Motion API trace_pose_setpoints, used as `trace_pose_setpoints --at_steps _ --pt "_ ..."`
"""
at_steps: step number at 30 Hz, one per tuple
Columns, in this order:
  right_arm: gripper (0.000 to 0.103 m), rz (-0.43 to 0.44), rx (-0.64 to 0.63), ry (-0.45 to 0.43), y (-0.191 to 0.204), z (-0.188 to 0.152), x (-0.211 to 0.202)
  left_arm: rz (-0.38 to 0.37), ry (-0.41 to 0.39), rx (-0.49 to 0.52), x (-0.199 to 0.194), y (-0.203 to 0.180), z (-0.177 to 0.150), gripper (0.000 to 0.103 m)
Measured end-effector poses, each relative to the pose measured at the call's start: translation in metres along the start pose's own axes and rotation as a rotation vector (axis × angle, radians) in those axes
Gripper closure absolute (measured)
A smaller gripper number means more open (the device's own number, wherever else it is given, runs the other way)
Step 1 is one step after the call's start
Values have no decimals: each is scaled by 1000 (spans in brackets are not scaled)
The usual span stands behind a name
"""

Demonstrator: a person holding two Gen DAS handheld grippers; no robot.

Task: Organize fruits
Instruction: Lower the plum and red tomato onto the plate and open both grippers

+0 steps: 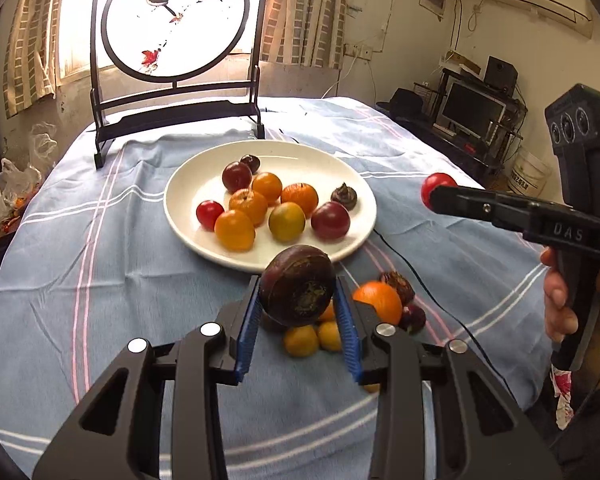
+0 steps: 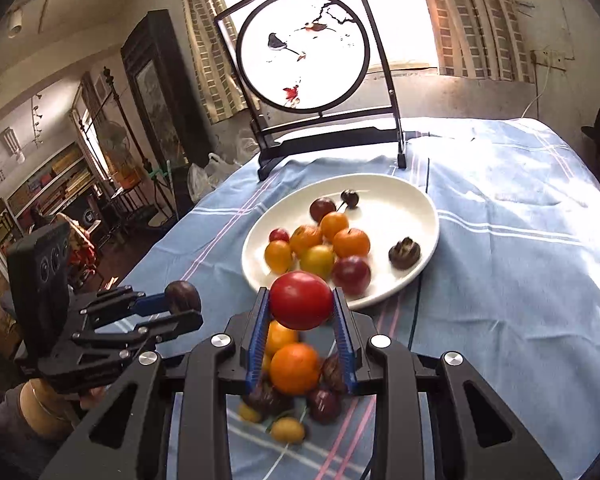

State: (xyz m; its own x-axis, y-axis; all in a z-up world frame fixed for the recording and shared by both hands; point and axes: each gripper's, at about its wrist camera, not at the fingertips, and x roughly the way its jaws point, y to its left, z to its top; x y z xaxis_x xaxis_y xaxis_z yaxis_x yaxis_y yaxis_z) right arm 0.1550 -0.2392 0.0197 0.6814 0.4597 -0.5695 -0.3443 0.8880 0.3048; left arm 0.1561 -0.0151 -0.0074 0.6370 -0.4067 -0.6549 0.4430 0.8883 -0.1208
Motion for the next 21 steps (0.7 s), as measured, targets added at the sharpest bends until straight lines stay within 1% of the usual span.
trace_pose_setpoints --at_steps 3,5,8,10,11,12,13,14,15,16,17,18,21 --pt "72 -44 48 -4 -21 32 34 10 20 -14 32 7 30 68" --pt "72 -71 74 5 -32 48 62 38 27 -12 56 11 49 68" --pt "72 -97 88 36 -41 61 101 64 49 -47 89 27 69 68" --pt "71 -108 84 44 -44 64 116 74 53 -87 103 39 79 68" --pt "70 -116 83 40 -46 64 119 72 61 -108 109 45 82 68" --pt "60 -118 81 33 -47 64 120 66 61 -126 111 49 84 66" --pt "55 -113 82 26 -47 64 119 64 57 -133 110 50 86 55" --pt "51 -109 84 9 -47 62 114 72 40 -136 105 50 86 48" --pt "51 -108 82 -3 -47 61 108 83 14 -135 97 50 86 33" --pt "51 -101 81 -7 -46 59 101 89 -10 -134 88 48 84 23" --pt "51 -91 82 -13 -44 56 93 88 -29 -134 79 46 81 23" --pt "51 -85 81 -18 -42 52 83 73 -29 -134 70 44 76 23" --pt "51 -76 73 -23 -36 29 56 42 -8 -130 48 35 54 23"
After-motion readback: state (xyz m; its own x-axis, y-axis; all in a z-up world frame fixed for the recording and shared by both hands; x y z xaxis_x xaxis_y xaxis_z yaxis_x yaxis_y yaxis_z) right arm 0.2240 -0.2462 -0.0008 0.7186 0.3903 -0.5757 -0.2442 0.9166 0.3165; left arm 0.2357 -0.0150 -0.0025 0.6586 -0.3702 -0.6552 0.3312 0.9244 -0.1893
